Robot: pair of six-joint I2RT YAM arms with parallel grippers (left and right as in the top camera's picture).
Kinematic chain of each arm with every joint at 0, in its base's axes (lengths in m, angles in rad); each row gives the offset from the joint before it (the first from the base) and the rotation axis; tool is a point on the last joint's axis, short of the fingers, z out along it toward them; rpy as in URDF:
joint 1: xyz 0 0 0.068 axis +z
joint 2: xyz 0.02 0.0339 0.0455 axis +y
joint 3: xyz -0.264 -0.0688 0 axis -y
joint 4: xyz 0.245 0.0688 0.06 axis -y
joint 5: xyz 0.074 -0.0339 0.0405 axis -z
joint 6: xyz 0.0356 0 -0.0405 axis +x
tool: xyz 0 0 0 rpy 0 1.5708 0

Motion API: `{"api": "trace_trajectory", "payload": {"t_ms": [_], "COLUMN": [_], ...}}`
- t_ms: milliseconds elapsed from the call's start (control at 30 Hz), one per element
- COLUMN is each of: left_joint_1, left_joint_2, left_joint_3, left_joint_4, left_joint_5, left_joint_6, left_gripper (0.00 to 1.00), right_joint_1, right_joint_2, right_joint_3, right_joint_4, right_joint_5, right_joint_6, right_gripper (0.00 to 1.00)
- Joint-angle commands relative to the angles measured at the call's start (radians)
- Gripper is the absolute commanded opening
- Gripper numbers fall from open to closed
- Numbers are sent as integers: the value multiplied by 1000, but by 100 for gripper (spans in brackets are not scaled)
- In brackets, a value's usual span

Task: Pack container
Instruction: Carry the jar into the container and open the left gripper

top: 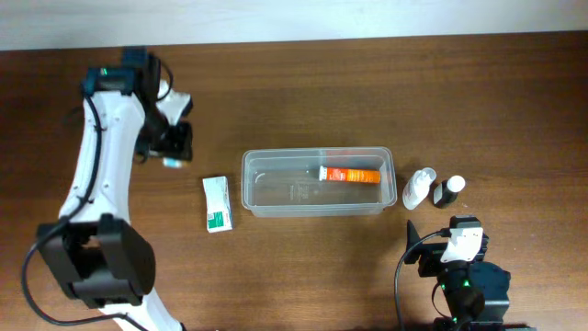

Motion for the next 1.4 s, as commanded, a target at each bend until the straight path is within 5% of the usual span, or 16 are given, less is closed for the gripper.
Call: {"api": "trace_trajectory", "payload": {"t_ms": [0, 200, 433, 667, 1367], "left_joint_1": [-103, -302, -523, -652, -656], "left_joint_2": [-14, -4, 57, 162, 316], "left_joint_3": [157, 161, 119, 10, -13], "left_joint_4": [-34, 2, 40, 139, 312], "left_joint_5": [139, 170, 6, -87, -153], "left_joint_6": [-140, -283, -581, -747, -776], "left_gripper": [6, 8, 8, 7, 12], "right_joint_1": [-7, -7, -7, -7, -7], "right_joint_2": [-8, -8, -8, -8, -8], "right_joint_3": [-7, -7, -7, -7, -7], "right_joint_4": [0, 0, 0, 0, 0], "right_joint_5": [-12, -13, -13, -13, -13], "right_joint_6": [-6, -6, -6, -6, -6], "right_gripper": [98, 98, 98, 98, 98]}}
